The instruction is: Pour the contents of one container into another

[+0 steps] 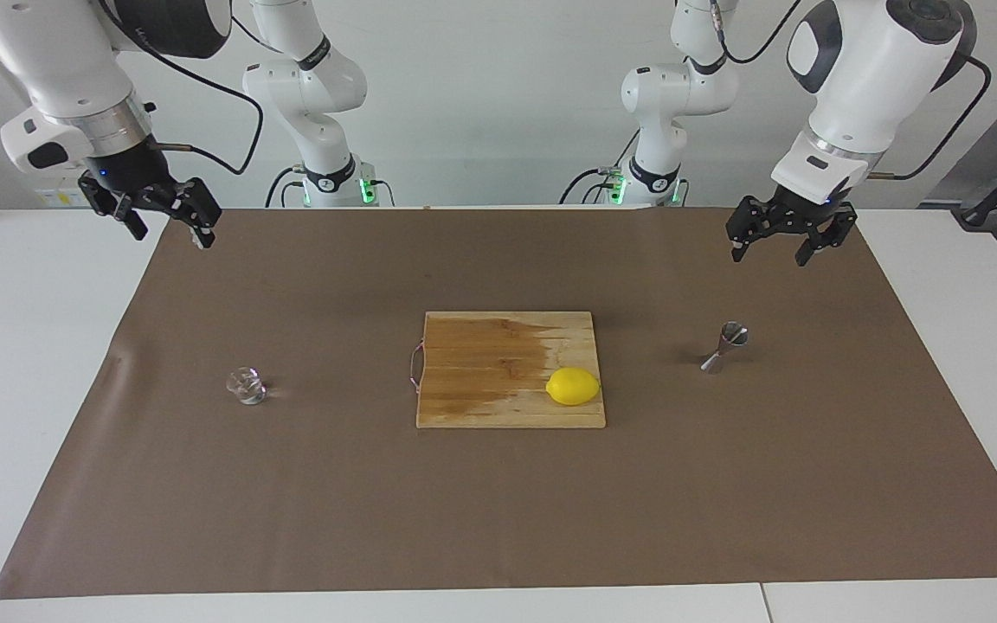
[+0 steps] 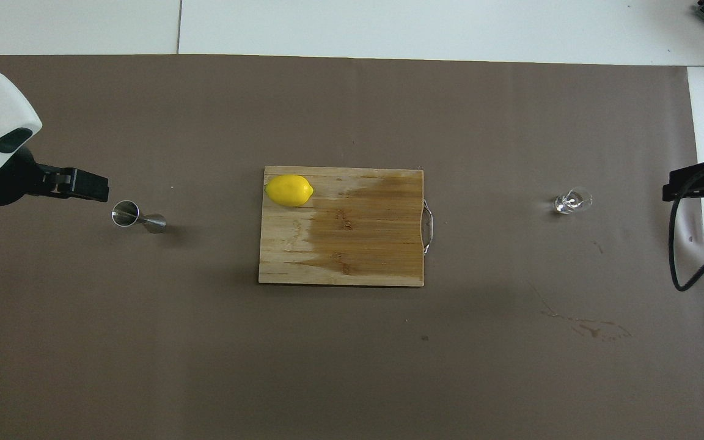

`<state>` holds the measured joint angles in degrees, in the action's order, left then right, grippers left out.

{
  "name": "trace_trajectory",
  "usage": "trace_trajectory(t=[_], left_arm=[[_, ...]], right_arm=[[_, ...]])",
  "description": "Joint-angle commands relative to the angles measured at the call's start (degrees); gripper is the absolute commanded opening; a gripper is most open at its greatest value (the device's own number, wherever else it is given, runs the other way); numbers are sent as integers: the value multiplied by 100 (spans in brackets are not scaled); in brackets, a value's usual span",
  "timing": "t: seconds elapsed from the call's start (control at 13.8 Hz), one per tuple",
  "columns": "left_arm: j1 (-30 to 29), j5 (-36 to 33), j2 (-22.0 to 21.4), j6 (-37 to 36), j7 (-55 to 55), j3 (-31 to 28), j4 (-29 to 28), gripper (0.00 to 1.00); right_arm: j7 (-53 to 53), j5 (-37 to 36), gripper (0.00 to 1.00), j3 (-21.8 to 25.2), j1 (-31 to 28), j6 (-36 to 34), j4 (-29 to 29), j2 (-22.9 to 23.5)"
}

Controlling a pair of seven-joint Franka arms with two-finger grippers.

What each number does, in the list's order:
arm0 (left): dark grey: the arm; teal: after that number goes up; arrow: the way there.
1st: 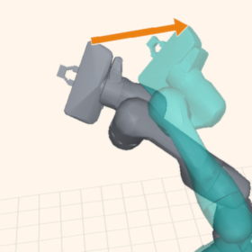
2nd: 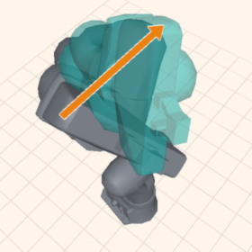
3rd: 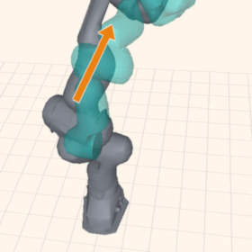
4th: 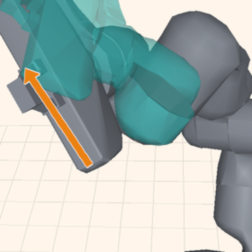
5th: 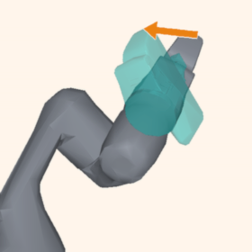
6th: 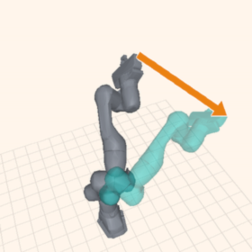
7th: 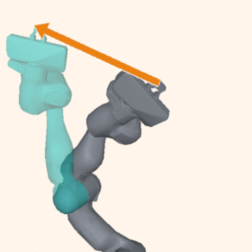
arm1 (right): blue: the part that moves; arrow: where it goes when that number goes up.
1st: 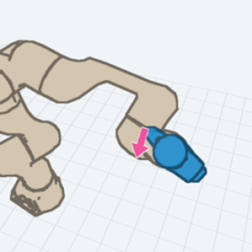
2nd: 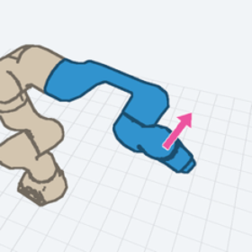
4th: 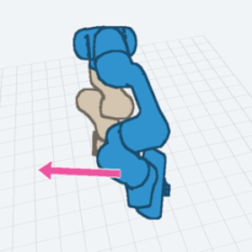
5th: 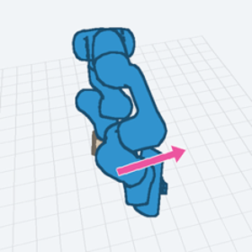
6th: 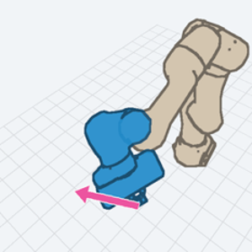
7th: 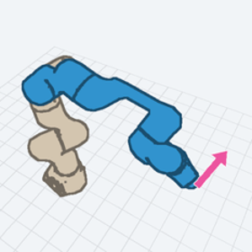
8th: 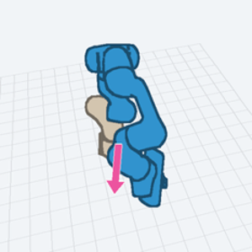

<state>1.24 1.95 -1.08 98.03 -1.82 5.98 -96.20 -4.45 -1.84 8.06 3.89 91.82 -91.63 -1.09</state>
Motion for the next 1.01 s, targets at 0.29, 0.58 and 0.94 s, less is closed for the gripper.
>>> trace_trajectory(t=[0.29, 0.58, 0.94], left_arm=[[-404, 1024, -156, -582, 59, -114, -118, 100], [-922, 1676, -77, -1214, 680, -114, -13, 100], [-1678, 2843, 730, -2146, 2261, -53, 487, 100]], right_arm=[[-38, 149, 100, -50, -73, -33, -127, -129], [-38, 149, 100, -50, -73, -33, -127, -129], [-38, 149, 100, -50, -73, -33, -127, -129]])
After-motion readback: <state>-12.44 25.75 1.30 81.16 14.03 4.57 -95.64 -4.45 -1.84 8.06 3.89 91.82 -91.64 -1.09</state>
